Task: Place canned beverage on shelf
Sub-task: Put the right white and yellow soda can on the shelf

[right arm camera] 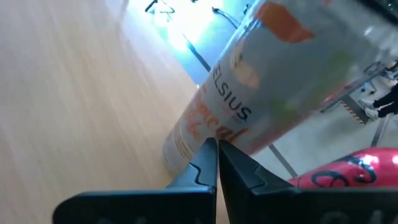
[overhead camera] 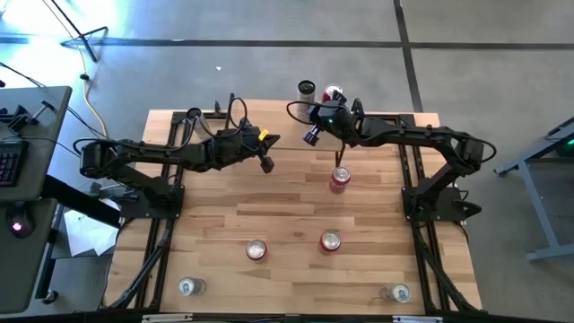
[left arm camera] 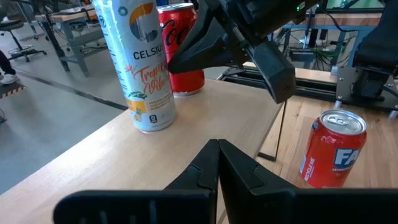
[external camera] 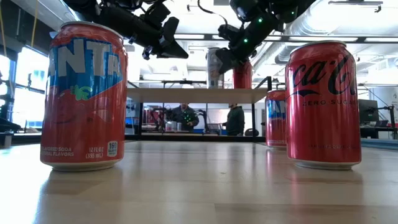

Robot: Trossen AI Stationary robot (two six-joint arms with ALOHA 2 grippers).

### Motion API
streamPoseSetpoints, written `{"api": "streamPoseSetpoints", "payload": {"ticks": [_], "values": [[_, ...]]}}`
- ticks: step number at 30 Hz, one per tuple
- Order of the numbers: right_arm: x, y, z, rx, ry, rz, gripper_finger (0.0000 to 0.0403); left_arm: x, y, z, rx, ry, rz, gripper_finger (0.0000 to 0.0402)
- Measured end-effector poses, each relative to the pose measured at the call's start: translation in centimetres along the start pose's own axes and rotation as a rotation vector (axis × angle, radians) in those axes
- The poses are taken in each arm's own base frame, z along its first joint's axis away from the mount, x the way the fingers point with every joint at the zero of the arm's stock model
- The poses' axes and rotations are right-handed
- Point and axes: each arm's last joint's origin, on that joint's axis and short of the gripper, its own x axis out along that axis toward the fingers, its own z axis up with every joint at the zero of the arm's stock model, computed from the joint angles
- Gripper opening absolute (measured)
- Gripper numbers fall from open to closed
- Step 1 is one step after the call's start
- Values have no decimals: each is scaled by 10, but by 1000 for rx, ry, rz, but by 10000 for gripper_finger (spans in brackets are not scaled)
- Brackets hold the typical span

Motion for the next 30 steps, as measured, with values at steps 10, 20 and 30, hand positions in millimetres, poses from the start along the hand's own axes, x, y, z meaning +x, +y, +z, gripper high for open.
{"api": "streamPoseSetpoints", "payload": {"ticks": [10,20,30], "values": [[-15,21,6,-17,-32,109,0,0,0,-1,4,12,2,0],[5,4,2,-7,-45,71,0,0,0,-1,5,14,2,0],[1,2,3,-13,-59,128,0,0,0,-1,4,14,3,0]]}}
